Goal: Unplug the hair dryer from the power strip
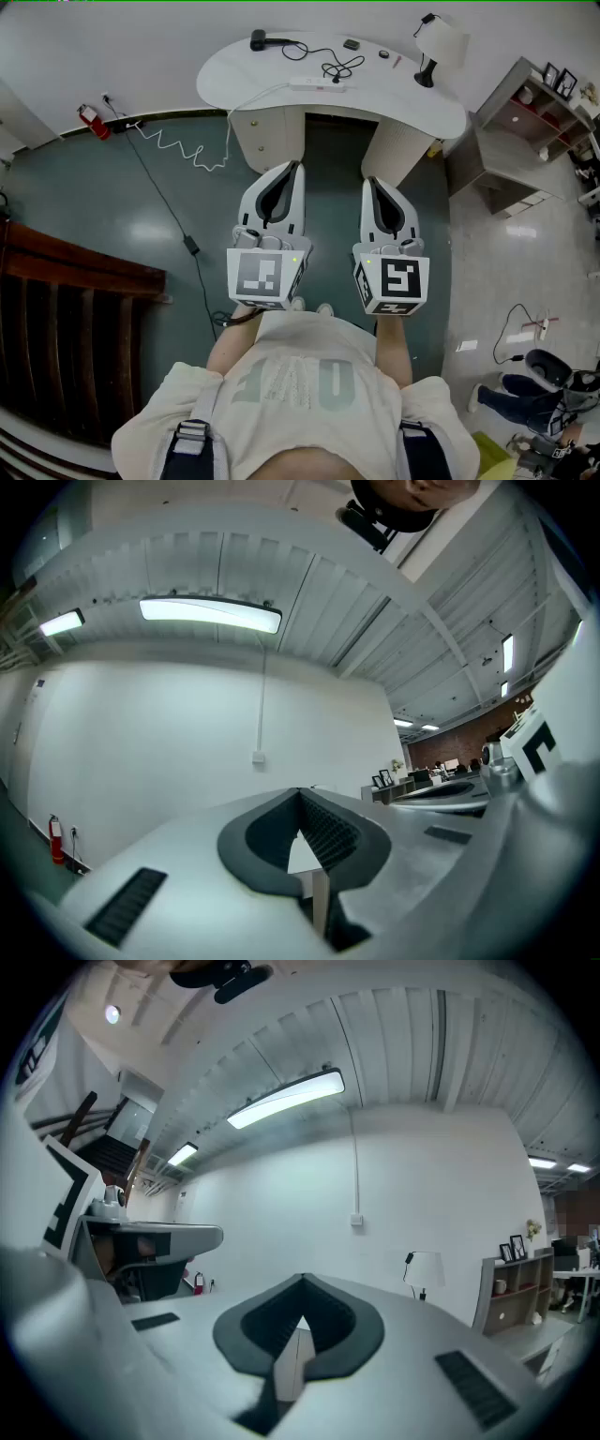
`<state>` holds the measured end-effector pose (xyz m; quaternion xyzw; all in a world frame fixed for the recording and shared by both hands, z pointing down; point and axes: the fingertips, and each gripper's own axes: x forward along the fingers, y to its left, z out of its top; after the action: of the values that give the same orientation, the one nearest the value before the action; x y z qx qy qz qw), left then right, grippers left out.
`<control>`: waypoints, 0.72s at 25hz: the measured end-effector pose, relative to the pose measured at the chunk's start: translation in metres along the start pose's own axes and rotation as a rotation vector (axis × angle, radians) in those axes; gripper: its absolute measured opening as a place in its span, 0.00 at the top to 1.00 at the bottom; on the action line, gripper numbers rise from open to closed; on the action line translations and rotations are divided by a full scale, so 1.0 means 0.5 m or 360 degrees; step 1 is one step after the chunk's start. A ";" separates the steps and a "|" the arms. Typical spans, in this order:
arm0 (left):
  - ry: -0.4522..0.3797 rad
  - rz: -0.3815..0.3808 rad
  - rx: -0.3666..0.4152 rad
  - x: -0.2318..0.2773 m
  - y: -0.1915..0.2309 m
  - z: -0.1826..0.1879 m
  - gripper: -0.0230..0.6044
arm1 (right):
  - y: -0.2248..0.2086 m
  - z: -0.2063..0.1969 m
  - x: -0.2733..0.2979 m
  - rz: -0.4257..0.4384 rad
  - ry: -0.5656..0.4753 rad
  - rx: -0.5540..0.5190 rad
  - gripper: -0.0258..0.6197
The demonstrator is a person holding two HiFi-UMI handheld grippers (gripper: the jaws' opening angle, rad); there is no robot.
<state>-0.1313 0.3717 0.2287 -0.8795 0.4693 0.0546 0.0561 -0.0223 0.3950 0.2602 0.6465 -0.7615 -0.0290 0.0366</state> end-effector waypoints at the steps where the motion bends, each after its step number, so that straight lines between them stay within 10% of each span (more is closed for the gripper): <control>1: 0.0001 -0.0003 0.0003 0.002 0.001 0.001 0.96 | 0.000 0.001 0.002 -0.0005 0.0002 -0.0002 0.96; 18: 0.0014 -0.0023 0.0007 0.044 0.124 -0.045 0.96 | 0.003 -0.036 0.066 -0.0104 0.0027 0.0121 0.96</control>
<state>-0.1697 0.3160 0.2447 -0.8830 0.4633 0.0491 0.0564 -0.0275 0.3628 0.2790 0.6721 -0.7402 0.0043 0.0173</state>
